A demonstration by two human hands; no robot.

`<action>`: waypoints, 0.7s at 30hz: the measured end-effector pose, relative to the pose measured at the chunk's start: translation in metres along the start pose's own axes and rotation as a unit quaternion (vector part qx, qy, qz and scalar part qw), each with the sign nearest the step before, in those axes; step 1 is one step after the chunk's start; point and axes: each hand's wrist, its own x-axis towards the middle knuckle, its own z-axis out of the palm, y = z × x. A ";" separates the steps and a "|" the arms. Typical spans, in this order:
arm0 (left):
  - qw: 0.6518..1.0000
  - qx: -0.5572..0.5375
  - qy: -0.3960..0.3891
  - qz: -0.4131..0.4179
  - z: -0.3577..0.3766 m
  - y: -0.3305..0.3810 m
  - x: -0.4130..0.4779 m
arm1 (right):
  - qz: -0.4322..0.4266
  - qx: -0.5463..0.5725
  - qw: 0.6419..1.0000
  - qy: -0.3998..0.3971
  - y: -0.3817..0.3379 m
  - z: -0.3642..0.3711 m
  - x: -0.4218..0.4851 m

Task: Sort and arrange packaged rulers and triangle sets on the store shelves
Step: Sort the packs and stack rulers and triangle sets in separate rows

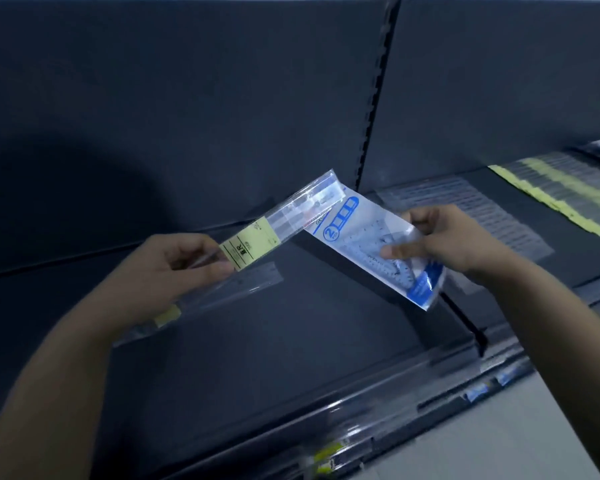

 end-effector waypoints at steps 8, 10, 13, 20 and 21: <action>0.998 0.023 -0.049 0.026 0.110 0.065 0.020 | -0.010 0.047 0.998 -0.045 0.041 -0.105 -0.050; 0.998 0.029 -0.048 0.025 0.148 0.083 0.033 | -0.010 0.053 0.997 -0.048 0.059 -0.141 -0.067; 0.998 0.034 -0.040 0.030 0.206 0.110 0.056 | -0.003 0.045 0.998 -0.046 0.088 -0.195 -0.091; 0.994 0.050 -0.079 0.054 0.325 0.158 0.118 | -0.003 0.038 0.999 0.013 0.151 -0.295 -0.129; 0.994 0.048 -0.089 0.051 0.340 0.162 0.129 | -0.004 0.037 0.999 0.024 0.160 -0.307 -0.132</action>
